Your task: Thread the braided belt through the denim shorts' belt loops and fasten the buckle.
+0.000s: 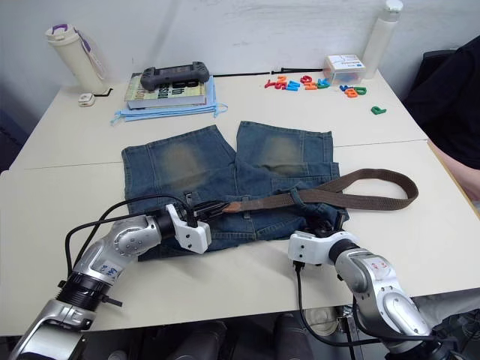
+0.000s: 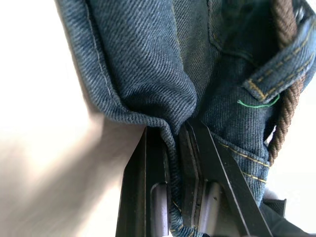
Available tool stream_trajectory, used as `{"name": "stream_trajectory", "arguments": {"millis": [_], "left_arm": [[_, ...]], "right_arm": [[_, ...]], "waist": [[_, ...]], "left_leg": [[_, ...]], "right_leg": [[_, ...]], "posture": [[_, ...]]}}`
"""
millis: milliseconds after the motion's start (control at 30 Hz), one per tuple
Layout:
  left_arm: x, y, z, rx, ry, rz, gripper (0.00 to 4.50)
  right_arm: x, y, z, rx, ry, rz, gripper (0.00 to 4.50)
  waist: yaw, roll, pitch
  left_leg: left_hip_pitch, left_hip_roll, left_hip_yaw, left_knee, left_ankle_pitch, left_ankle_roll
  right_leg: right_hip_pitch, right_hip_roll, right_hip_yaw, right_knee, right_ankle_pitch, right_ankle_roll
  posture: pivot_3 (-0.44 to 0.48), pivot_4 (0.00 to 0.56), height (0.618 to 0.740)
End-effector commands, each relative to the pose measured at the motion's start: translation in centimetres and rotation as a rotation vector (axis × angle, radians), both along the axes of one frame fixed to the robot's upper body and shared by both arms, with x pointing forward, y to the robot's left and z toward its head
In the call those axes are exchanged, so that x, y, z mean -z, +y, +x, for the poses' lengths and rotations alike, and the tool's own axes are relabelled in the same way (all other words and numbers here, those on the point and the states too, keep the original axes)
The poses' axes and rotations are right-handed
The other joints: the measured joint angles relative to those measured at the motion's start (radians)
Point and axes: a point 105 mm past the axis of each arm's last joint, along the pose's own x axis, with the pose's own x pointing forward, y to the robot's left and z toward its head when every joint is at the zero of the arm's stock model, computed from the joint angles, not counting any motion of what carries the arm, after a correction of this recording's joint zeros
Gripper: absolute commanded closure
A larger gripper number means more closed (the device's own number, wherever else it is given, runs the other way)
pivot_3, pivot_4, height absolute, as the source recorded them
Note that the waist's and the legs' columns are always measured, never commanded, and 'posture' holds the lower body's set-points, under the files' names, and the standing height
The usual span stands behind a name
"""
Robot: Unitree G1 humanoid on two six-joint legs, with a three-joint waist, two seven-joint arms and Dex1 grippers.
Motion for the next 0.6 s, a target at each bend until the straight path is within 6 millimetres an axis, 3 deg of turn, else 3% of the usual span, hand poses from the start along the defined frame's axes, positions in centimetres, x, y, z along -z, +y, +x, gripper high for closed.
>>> {"name": "stream_trajectory", "arguments": {"millis": [33,267,500,600], "left_arm": [[-0.6,-0.4,0.3,-0.007,-0.023,-0.021,4.50],[-0.8,-0.9,0.4,-0.003,-0.023,-0.037,4.50],[-0.6,-1.0,0.3,-0.008,-0.004,-0.046,4.50],[-0.6,-1.2,0.3,-0.008,-0.001,-0.050,4.50]], "right_arm": [[-0.5,-0.2,-0.3,0.010,0.012,0.056,4.48],[-3.2,-0.5,-0.7,0.033,-0.006,0.180,4.48],[-5.6,-2.6,-1.3,0.056,-0.036,0.108,1.66],[-7.0,-2.7,-1.7,0.059,-0.033,0.172,1.66]], "waist": [[0.002,0.000,0.000],[0.000,0.000,0.000],[0.000,0.000,0.000],[0.001,0.000,0.000]], "left_leg": [[0.000,0.000,0.000,0.000,0.000,0.000],[0.000,0.000,0.000,0.001,0.000,0.000],[0.000,0.000,0.000,0.001,0.000,0.000],[0.000,0.000,0.000,0.001,0.000,0.000]], "right_leg": [[0.000,0.000,0.000,0.000,0.000,0.000],[0.000,0.000,0.000,0.000,0.000,0.000],[0.000,0.000,0.000,0.000,0.000,0.000],[0.000,0.000,0.000,0.001,0.000,0.000]], "posture": [[0.000,0.150,0.714],[0.000,0.150,0.714],[0.000,0.150,0.714],[0.000,0.150,0.714]]}}
